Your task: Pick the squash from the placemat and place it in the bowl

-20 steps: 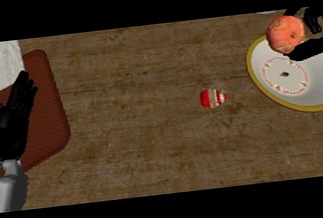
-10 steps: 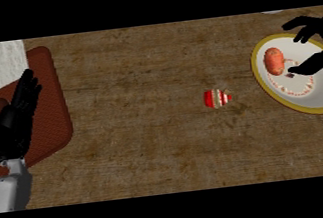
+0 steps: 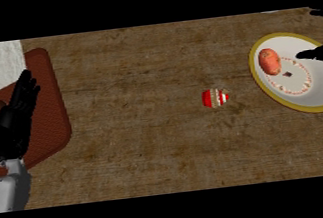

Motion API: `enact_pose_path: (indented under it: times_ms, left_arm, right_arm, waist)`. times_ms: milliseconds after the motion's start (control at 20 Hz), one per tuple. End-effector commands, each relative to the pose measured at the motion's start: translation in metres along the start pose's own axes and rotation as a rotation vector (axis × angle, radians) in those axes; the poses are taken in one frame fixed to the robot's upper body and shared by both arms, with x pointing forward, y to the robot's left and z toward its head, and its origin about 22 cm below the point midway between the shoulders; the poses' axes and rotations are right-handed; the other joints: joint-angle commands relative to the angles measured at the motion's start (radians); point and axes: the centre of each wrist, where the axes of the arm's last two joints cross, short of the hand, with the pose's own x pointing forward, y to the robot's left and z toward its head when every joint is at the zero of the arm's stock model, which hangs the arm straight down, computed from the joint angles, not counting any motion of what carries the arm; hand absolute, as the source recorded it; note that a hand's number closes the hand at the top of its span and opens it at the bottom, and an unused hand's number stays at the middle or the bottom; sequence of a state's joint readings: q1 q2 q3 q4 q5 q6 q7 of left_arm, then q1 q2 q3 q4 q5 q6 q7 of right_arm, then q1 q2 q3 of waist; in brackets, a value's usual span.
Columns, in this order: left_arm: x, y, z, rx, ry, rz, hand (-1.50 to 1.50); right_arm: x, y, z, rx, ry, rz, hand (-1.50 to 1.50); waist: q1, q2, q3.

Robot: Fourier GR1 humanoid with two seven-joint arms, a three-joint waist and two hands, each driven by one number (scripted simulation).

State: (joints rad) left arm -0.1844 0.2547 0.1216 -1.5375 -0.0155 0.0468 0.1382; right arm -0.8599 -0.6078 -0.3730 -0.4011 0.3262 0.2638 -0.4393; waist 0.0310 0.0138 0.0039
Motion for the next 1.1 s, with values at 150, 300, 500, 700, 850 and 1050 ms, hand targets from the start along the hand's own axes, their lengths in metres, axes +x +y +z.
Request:
enact_pose_path:
  times_ms: [150,300,500,700,850,1050]
  left_arm:
    - [0.000,0.003,0.004,0.000,-0.003,-0.001,0.00]
    - [-0.010,0.002,0.004,0.000,-0.006,-0.012,0.00]
    - [0.002,0.001,0.004,0.006,-0.014,-0.008,0.00]
    - [0.003,-0.001,0.005,-0.014,-0.003,0.009,0.00]
    - [-0.004,0.002,0.007,-0.006,-0.006,-0.003,0.00]
    - [0.006,-0.008,-0.004,-0.002,-0.019,-0.001,0.00]
  right_arm:
    - [-0.019,-0.071,0.041,-0.095,0.004,-0.288,-1.50]
    - [-0.031,-0.105,0.075,-0.078,0.034,-0.266,-1.50]
    - [-0.046,-0.131,0.115,-0.060,0.025,-0.310,-1.50]
    - [-0.039,-0.155,0.131,-0.030,0.031,-0.395,-1.50]
    - [-0.042,-0.159,0.141,-0.036,-0.013,-0.406,-1.50]
    - [-0.035,-0.160,0.134,-0.007,-0.053,-0.433,-1.50]
  waist:
    - [0.003,0.001,0.000]
    - [0.007,0.009,0.001]
    - [0.010,0.010,0.004]
    - [0.009,0.007,0.005]
    - [0.007,0.011,0.007]
    - [0.001,0.013,0.008]
